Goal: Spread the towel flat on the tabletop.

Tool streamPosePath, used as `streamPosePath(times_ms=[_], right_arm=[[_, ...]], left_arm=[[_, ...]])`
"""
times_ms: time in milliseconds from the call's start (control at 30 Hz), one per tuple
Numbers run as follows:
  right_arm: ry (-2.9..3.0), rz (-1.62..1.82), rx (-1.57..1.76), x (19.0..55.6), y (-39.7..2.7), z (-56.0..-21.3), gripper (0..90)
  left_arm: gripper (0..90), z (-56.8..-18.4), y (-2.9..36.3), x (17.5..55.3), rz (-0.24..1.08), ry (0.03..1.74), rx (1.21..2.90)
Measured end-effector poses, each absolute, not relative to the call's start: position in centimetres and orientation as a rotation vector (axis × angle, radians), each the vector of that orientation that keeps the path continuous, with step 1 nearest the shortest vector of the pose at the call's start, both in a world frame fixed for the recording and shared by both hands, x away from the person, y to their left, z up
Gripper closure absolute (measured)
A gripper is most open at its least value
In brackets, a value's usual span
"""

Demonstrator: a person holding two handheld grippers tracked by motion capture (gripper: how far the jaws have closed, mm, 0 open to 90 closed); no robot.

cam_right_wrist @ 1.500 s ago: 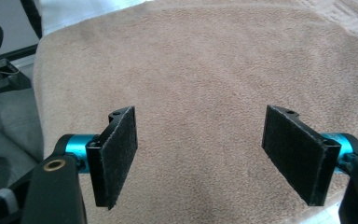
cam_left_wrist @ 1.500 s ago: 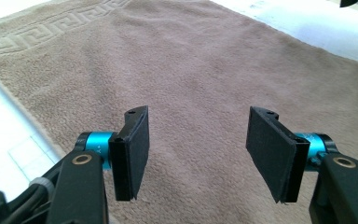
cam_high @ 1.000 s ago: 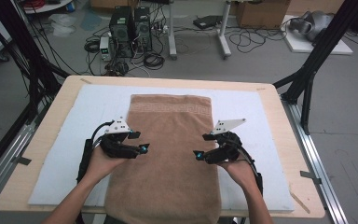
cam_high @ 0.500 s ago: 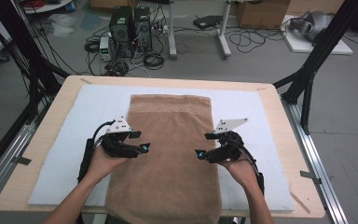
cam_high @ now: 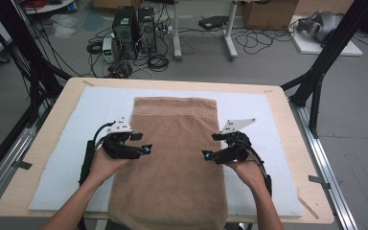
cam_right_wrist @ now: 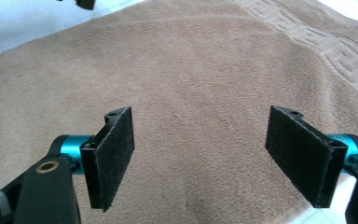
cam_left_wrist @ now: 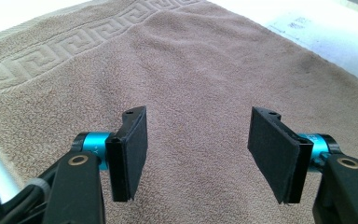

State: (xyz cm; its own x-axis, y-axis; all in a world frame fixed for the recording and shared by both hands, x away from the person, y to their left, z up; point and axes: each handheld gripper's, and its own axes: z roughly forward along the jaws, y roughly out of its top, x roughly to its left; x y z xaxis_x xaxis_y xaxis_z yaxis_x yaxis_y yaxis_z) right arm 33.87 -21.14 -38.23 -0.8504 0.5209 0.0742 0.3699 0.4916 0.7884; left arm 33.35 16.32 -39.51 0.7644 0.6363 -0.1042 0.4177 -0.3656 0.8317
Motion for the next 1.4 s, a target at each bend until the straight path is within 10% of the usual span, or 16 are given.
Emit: streamPosePath(times_ms=[1400], right_arm=[[2.546,1.194,0.857,35.1,-18.2,-39.3,21.6]], left_arm=[[37.0,-40.7,16.0,35.1,0.384,0.854,1.929]])
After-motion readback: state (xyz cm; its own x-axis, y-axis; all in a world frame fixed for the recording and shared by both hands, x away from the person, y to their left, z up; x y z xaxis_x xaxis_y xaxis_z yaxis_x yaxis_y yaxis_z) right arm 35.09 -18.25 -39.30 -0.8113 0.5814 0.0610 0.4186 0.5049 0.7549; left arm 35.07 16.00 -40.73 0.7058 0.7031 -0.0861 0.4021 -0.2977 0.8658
